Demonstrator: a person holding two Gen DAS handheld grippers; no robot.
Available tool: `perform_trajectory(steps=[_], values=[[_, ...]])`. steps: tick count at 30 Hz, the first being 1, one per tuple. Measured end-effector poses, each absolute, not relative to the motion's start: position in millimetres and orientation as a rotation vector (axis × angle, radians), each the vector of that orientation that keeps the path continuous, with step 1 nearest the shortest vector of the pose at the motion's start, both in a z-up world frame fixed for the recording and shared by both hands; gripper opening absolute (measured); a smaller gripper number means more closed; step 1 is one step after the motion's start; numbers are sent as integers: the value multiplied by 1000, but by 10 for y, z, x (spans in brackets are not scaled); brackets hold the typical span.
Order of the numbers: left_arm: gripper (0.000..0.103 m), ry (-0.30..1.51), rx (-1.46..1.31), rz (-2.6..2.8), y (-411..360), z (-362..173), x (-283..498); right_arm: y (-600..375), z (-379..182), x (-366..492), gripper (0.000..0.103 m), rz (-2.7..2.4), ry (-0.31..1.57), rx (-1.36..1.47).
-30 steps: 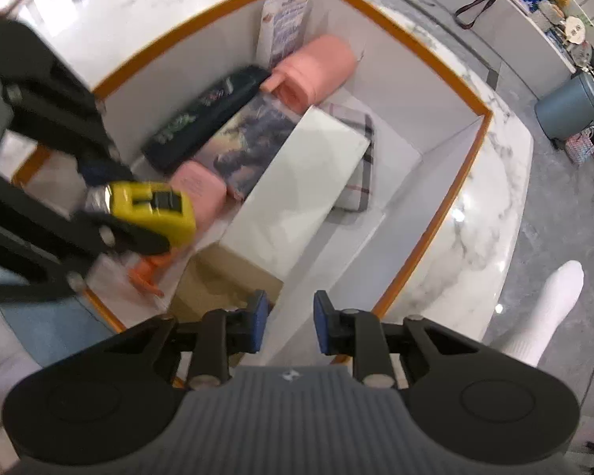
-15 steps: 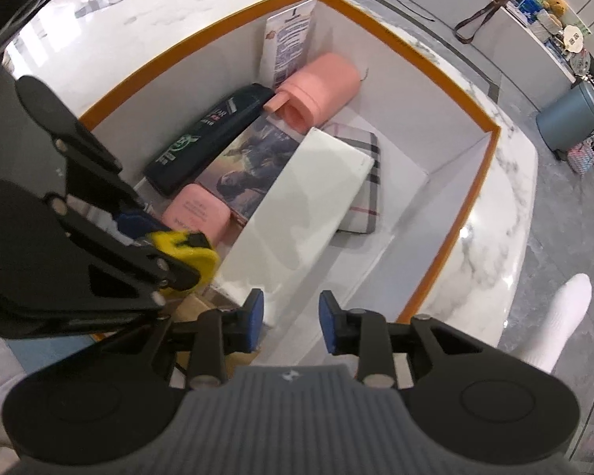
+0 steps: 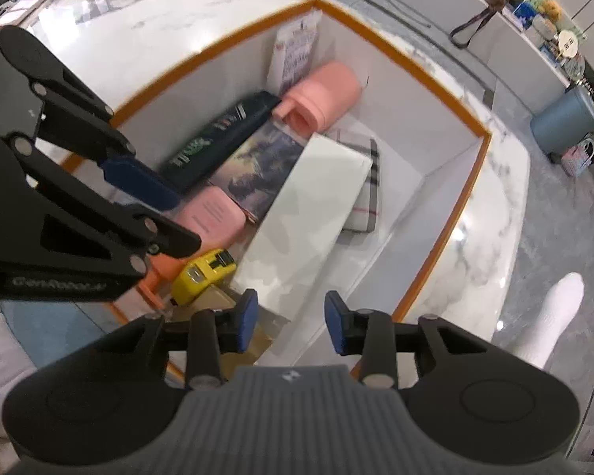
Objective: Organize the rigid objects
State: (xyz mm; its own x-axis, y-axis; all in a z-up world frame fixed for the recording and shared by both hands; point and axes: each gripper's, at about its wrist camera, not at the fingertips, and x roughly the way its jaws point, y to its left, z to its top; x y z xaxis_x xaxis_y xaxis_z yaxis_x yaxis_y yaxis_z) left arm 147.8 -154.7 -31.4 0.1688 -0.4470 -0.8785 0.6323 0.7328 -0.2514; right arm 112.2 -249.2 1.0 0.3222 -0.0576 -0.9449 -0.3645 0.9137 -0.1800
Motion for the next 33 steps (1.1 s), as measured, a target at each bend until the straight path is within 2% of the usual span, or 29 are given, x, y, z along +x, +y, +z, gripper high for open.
perform_trajectory(steps=[7,10,17,19,20,24,26,28,30,33], values=[[33,969,237,-688,-1242,104,1180,-2291,406,903,41,189,1137,-402],[35,890,248,-651,-1107,266,1048,-2185,581,777,51,183,1084,-409],[44,712,245,-545,-742,575,739,-2011,918,504,56,157,947,-370],[50,658,237,-511,-635,635,641,-1981,986,404,65,138,891,-343],[52,633,233,-496,-589,656,596,-1963,1014,347,67,126,857,-329],[75,515,189,-444,-390,745,387,-1934,1085,118,79,68,734,-243],[81,447,183,-417,-310,790,276,-1935,1083,-6,79,43,680,-171],[94,386,143,-376,-200,826,179,-1928,1059,-112,84,19,639,-108],[96,334,92,-338,-117,828,104,-1914,1016,-236,92,-19,583,-47],[97,285,120,-263,-85,785,-15,-1869,931,-407,95,-74,506,18]])
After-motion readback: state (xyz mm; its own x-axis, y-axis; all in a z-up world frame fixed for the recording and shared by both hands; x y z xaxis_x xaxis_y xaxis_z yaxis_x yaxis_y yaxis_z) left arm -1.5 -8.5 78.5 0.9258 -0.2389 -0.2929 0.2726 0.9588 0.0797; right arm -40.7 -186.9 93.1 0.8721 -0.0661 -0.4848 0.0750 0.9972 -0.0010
